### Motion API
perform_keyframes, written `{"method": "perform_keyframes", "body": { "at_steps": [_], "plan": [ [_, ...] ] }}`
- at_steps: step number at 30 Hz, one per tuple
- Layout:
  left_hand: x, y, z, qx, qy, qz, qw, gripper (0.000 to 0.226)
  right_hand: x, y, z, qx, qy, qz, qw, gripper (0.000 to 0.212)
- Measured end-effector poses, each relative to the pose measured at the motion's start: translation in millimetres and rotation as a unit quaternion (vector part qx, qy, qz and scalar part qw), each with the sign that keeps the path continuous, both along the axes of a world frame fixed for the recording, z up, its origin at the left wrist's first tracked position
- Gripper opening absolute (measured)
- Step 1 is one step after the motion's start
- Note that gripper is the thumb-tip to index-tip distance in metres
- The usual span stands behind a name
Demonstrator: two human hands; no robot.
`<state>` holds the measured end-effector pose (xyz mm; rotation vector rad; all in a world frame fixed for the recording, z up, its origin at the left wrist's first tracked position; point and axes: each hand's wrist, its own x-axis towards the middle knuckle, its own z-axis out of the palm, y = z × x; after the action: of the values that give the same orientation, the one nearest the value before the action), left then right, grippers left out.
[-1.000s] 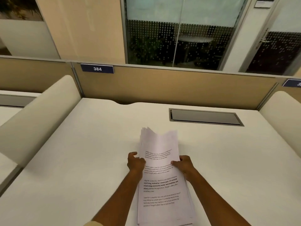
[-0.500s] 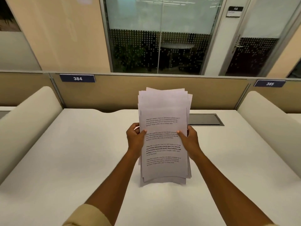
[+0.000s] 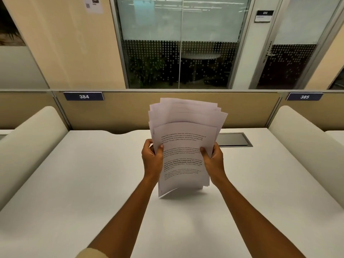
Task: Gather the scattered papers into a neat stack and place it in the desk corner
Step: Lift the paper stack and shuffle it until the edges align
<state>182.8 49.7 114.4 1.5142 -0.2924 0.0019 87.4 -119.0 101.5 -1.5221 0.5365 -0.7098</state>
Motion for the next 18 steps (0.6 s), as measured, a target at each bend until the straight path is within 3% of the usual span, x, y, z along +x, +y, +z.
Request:
{"method": "perform_keyframes", "body": {
  "at_steps": [18],
  "plan": [
    [-20.8, -8.1, -10.2, 0.011, 0.044, 0.048, 0.998, 0.049, -11.2, -1.4, -6.6, 0.009, 0.002, 0.042, 0.999, 0.034]
  ]
}}
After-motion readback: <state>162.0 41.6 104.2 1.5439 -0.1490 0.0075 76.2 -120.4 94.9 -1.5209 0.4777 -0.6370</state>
